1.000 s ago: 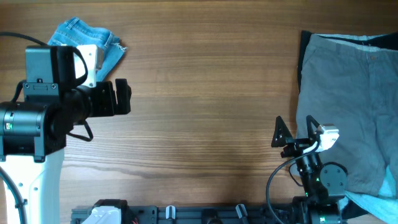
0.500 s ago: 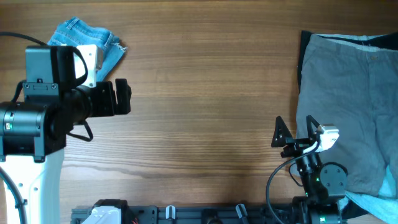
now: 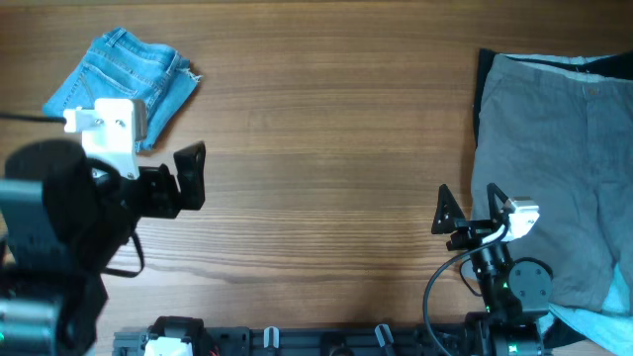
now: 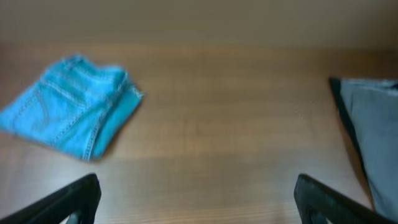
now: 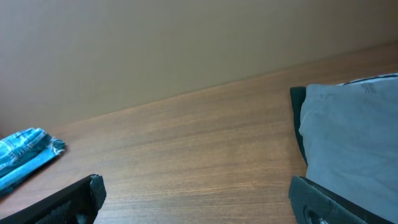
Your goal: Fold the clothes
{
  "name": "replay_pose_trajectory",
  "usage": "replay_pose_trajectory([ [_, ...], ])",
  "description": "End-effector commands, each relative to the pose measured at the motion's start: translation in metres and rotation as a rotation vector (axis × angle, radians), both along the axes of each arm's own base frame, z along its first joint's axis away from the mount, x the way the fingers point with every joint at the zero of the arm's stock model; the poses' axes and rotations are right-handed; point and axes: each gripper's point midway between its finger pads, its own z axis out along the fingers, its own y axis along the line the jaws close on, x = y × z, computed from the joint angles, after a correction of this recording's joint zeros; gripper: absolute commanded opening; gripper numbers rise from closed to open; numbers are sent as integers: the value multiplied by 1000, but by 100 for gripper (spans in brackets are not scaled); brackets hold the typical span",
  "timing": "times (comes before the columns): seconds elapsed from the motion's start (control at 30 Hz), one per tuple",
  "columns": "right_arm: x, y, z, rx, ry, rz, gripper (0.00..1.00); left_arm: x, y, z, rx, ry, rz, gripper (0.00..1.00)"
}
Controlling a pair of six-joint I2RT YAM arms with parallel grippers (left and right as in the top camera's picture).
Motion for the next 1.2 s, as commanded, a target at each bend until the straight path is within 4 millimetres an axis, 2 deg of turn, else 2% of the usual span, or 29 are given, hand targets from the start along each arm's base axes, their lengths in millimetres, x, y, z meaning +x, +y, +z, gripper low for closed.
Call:
replay_pose_trajectory([
  [0.0, -1, 0, 7, 14, -24, 2, 100, 7, -3, -32, -7, -55, -8, 100],
  [0.13, -1, 0, 7, 14, -24, 2, 100, 9, -7, -62, -21, -165, -25, 100],
  [0.4, -1, 0, 7, 14, -24, 2, 100, -6, -12, -131, -56, -330, -53, 100],
  [0.53, -1, 0, 7, 14, -24, 2, 100, -13, -12, -156, -64, -388, -57, 100],
  [0.87, -1, 0, 7, 14, -23, 2, 100, -14, -8, -187, -69, -457, -46, 100],
  [1.03, -1, 0, 6, 14, -22, 2, 100, -9, -11, -209, -71, -438, -57, 100],
  [1.17, -1, 0, 6, 14, -19, 2, 100, -6, -13, -208, -78, -475, -68, 100],
])
